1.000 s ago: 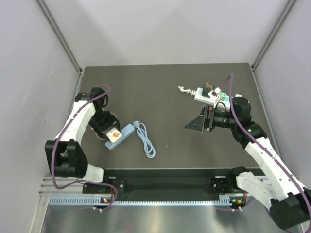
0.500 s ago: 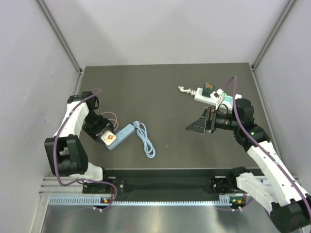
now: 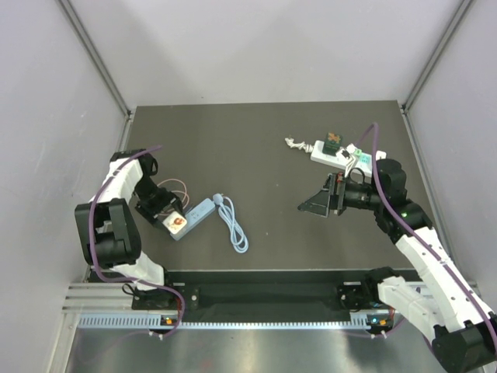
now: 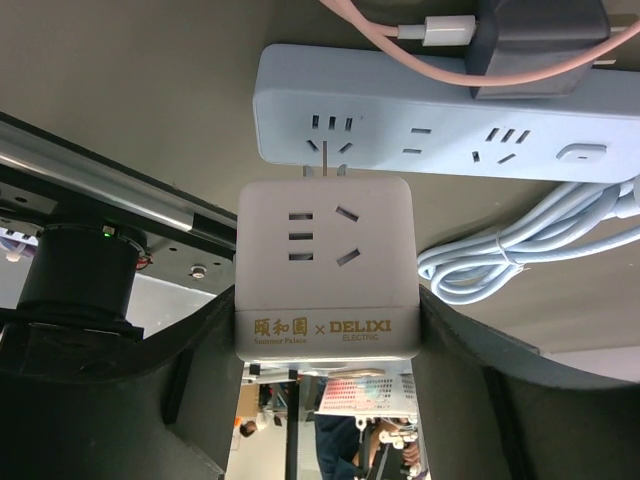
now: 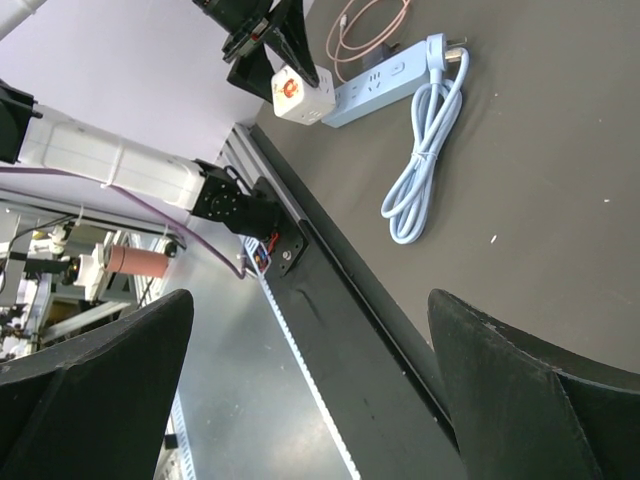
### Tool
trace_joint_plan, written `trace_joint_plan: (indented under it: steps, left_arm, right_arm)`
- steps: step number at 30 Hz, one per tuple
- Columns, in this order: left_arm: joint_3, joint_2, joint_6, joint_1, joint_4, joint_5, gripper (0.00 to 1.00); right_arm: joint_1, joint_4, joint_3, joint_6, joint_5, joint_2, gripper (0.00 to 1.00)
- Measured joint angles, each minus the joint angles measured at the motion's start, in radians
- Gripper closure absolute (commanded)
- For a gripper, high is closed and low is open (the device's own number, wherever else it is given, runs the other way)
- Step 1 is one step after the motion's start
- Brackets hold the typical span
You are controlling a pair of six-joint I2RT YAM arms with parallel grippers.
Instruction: Insert the plug
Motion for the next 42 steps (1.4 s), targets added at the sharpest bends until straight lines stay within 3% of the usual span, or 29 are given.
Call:
trace_joint_plan:
  steps: [42]
  left_arm:
    - [0.017, 0.05, 0.061, 0.045, 0.007, 0.032, 1.0]
  right_arm:
    - [0.0, -0.046, 0.014, -0.061, 0.044, 0.0, 0.0]
